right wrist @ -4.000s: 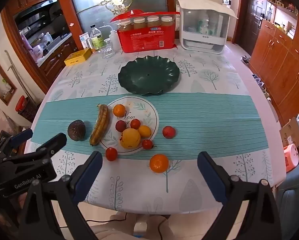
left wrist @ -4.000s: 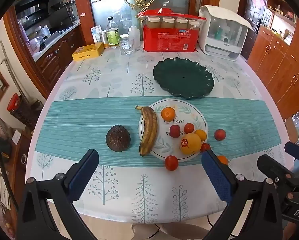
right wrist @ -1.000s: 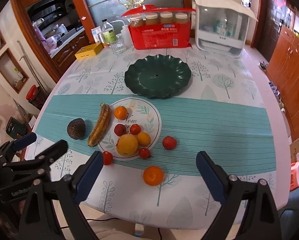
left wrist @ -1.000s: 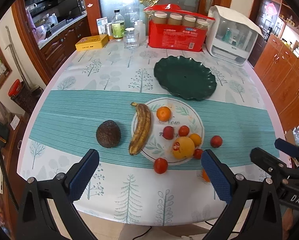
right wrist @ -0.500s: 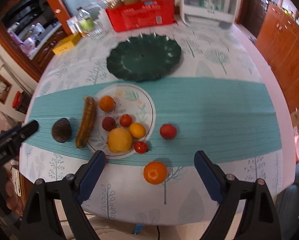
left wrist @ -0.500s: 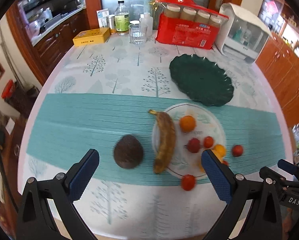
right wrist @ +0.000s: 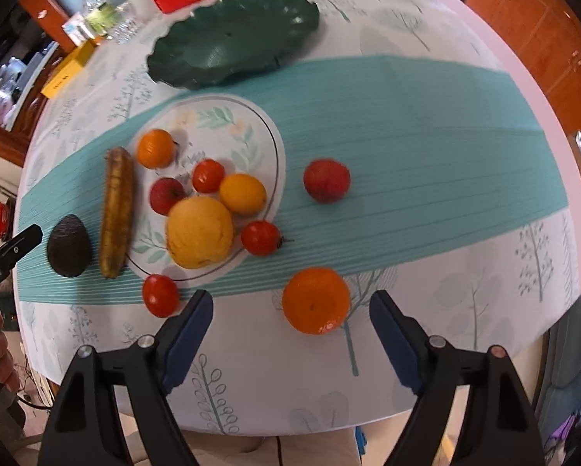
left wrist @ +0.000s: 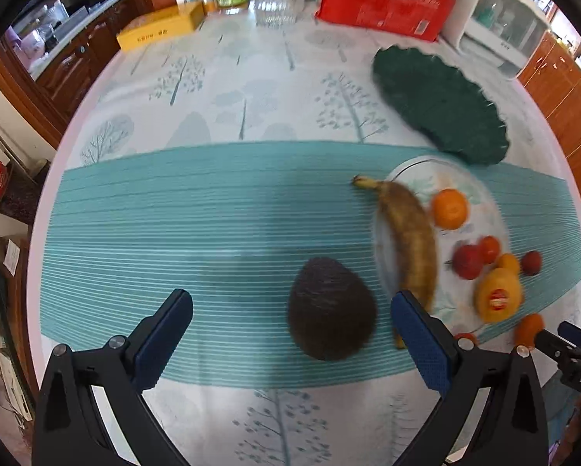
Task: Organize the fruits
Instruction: 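Reach the left tool to the avocado while the right tool reaches the orange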
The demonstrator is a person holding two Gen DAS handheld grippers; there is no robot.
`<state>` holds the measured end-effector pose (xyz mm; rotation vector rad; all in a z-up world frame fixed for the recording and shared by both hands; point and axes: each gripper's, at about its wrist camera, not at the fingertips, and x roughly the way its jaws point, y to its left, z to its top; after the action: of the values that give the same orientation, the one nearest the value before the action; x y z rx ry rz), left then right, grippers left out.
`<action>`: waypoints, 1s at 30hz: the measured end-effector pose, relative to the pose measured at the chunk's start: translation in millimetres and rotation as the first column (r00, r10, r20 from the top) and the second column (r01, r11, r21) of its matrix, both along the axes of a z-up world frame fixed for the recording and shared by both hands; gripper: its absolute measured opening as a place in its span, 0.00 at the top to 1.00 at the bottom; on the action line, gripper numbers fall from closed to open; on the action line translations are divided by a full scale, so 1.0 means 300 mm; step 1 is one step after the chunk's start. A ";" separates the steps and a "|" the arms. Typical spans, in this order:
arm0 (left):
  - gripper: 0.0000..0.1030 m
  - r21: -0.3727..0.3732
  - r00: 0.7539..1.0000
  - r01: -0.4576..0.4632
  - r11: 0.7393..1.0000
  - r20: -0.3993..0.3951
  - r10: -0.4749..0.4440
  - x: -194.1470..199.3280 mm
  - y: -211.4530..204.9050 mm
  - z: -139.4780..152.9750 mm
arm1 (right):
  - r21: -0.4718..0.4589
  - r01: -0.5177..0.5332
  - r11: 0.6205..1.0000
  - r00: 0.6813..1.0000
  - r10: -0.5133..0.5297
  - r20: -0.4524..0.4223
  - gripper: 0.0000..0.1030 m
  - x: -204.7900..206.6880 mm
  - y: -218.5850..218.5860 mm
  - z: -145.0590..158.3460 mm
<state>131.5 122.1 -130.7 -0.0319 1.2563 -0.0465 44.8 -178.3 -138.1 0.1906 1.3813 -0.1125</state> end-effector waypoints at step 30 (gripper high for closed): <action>0.18 -0.227 0.980 0.082 0.971 -0.160 -0.121 0.035 -0.100 -0.208 | 0.037 0.062 0.997 0.997 -0.061 -0.036 0.56 0.027 -0.086 -0.142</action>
<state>142.1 92.2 -192.9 -0.1653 1.4213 -0.2766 52.9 -204.2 -180.8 0.2643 1.4135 -0.1416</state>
